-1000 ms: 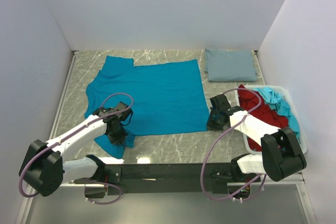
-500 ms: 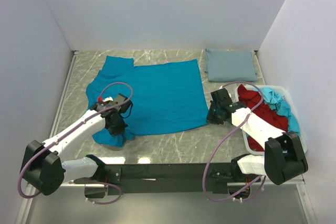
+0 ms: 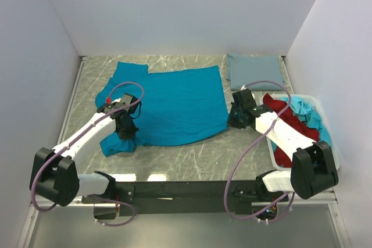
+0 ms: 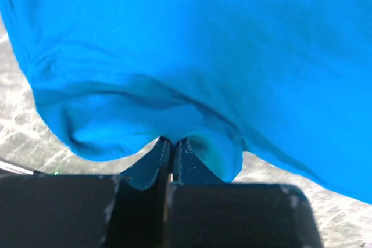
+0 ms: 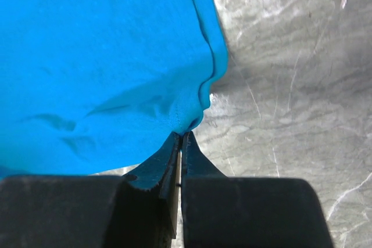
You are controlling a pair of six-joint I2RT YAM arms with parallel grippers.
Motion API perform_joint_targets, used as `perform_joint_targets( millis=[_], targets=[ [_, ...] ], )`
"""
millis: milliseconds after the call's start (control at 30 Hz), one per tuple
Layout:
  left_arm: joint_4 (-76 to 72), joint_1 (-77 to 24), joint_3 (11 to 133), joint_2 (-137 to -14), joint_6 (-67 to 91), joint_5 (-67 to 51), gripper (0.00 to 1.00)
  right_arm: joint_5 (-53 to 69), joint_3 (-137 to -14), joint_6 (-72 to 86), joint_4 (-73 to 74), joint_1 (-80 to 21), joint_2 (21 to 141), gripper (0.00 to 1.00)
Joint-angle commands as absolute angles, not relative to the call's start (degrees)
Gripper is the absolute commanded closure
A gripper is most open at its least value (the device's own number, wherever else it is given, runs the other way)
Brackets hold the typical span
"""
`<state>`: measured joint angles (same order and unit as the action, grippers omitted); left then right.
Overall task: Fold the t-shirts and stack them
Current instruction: Fold the tshirt
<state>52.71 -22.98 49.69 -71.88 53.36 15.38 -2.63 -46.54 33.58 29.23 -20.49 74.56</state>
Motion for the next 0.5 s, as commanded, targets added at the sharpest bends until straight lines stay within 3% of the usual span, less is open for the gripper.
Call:
perform_joint_targets(
  millis=[0, 467],
  targets=[
    [50.45, -21.8, 53.87, -72.95, 49.49, 14.94, 1.0, -4.66, -50.62, 32.7, 30.06, -20.74, 75.5, 1.0],
    [47.02, -17.41, 62.05, -80.15, 44.47, 17.84, 1.0, -5.36, -60.1, 32.08, 30.59, -20.3, 82.44, 1.0]
  ],
)
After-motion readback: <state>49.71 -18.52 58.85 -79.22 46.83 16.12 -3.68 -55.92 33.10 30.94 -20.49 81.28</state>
